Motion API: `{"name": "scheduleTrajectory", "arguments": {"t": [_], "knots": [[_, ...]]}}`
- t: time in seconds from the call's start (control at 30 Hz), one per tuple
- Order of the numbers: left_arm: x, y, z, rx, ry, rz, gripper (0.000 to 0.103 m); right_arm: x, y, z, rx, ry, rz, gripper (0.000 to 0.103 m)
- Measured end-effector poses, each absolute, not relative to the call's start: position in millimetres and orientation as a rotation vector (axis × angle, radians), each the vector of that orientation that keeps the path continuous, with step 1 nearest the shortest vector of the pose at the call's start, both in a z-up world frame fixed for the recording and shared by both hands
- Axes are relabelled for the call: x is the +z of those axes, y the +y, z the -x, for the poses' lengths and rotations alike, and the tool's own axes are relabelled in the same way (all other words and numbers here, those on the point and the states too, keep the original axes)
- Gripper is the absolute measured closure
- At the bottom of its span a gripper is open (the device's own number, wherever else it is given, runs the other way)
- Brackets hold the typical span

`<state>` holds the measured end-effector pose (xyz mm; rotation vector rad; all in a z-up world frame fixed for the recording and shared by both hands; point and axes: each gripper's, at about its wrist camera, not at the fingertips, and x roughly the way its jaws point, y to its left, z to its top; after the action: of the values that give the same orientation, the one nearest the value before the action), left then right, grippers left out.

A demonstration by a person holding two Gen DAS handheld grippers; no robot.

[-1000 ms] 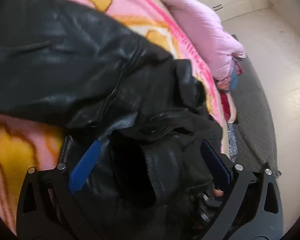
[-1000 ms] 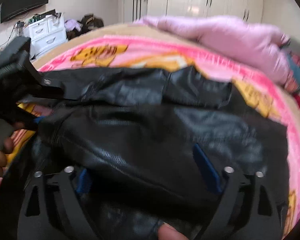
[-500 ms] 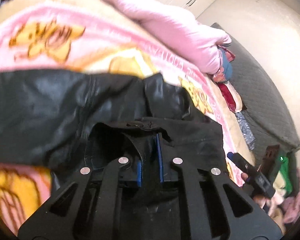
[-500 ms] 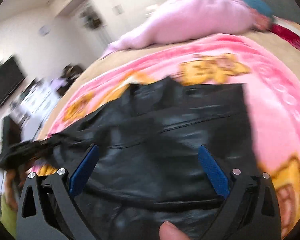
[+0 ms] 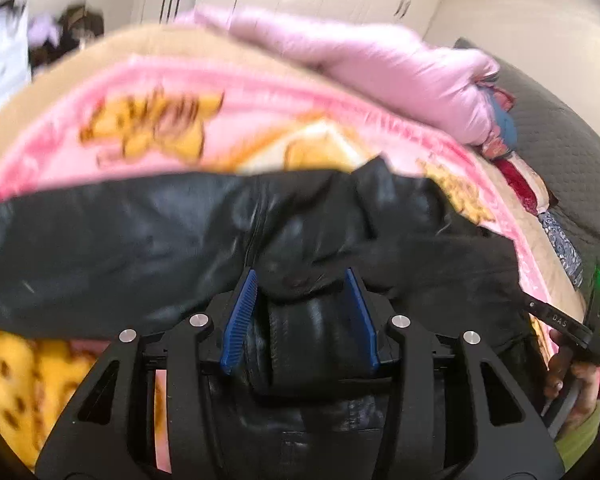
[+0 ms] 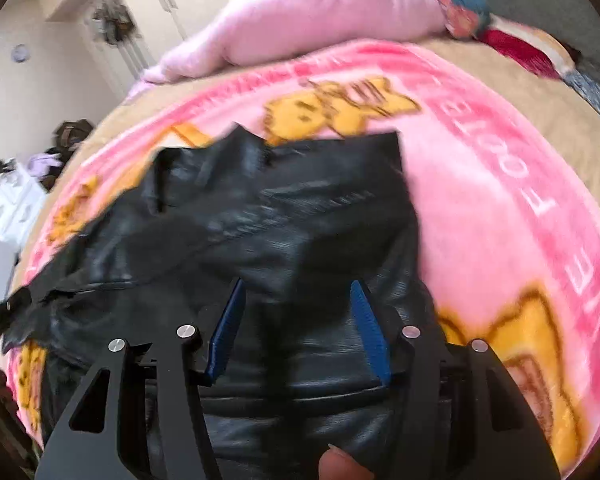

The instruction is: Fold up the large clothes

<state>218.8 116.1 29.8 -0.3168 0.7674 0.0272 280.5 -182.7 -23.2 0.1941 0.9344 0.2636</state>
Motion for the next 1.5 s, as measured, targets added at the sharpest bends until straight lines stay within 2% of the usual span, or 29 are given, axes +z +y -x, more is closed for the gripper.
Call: {"name": "scheduleTrajectory", "arguments": {"t": [0.13,0.2,0.27,0.37,0.53,0.67,0.73,0.83,0.87,0.9,0.93,1.5], "knots": [[28,94,-229,-0.034,0.814,0.268,0.067,-17,-165,-278,0.357,0.929,-0.183,0.05],[15,82,-236,-0.045,0.86,0.239,0.063,-19,-157,-275,0.366,0.936,-0.151,0.049],[-3,72,-241,-0.04,0.927,0.207,0.054,-20,-152,-274,0.367,0.95,-0.137,0.046],[-37,73,-247,-0.027,1.013,0.204,0.053,-32,-151,-277,0.319,1.001,-0.119,0.034],[-43,75,-242,-0.044,0.995,0.218,0.049,-55,-146,-280,0.247,1.051,-0.076,0.031],[-28,77,-230,-0.078,0.972,0.278,0.034,-42,-142,-270,0.261,1.013,-0.094,0.021],[-19,77,-221,-0.079,0.944,0.275,0.033,-33,-144,-262,0.283,0.976,-0.135,0.018],[-9,77,-210,-0.092,0.915,0.295,0.019,-25,-148,-247,0.27,0.93,-0.155,0.011],[-7,78,-208,-0.09,0.908,0.299,0.011,-23,-147,-243,0.27,0.922,-0.158,0.01],[-4,79,-204,-0.085,0.899,0.302,0.009,-21,-145,-238,0.279,0.91,-0.161,0.008],[-3,80,-202,-0.082,0.895,0.304,0.01,-19,-144,-234,0.283,0.905,-0.161,0.005],[5,128,-170,-0.025,0.863,0.365,0.009,10,-87,-210,0.297,0.84,-0.093,0.004]]}}
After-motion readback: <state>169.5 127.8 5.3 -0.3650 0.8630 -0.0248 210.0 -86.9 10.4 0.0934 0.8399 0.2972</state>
